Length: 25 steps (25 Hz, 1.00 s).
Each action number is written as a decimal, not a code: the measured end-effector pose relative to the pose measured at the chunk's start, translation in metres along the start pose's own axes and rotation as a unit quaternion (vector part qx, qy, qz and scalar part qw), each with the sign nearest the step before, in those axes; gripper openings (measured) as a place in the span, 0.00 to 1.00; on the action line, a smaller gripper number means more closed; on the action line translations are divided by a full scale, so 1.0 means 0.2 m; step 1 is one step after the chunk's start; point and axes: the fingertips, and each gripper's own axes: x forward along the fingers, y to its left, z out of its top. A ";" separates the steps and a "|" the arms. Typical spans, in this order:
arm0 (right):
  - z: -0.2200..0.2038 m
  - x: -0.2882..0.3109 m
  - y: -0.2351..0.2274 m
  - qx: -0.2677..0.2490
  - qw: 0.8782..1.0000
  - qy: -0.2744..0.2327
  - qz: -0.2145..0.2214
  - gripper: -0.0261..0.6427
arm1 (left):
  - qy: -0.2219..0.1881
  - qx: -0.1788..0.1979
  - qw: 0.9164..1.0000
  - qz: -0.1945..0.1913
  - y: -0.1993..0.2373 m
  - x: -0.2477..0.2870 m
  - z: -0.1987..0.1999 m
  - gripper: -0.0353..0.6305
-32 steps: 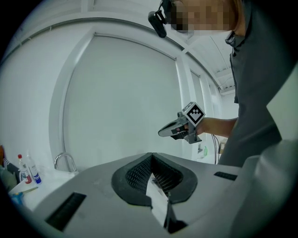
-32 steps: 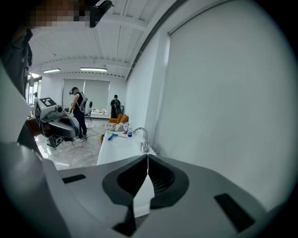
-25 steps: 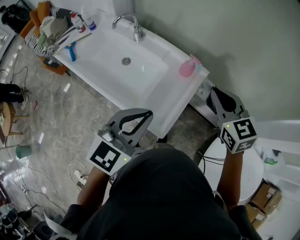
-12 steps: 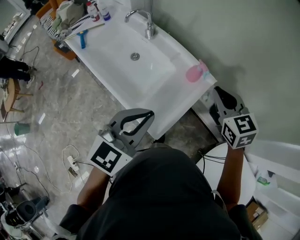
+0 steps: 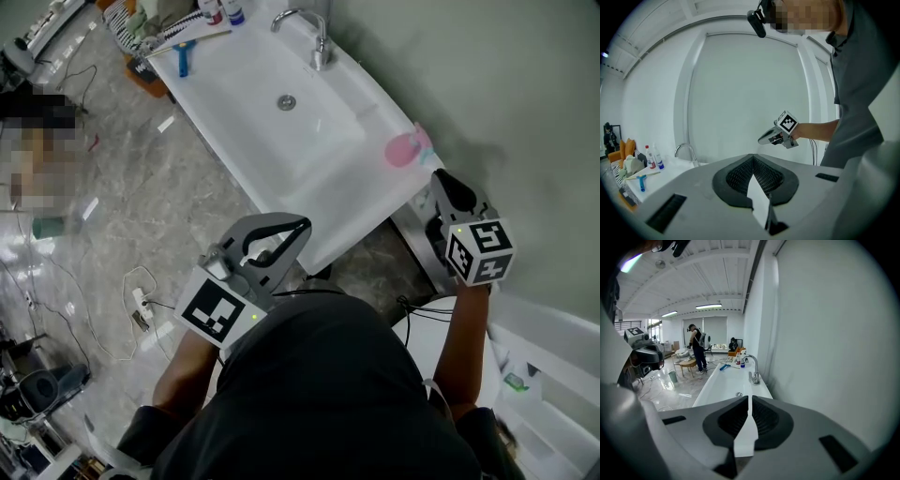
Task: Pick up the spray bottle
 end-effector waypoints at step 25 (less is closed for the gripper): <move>-0.09 0.31 -0.04 0.058 0.995 0.069 -0.028 0.27 | 0.000 0.010 0.997 -0.075 0.32 0.06 -0.03 0.06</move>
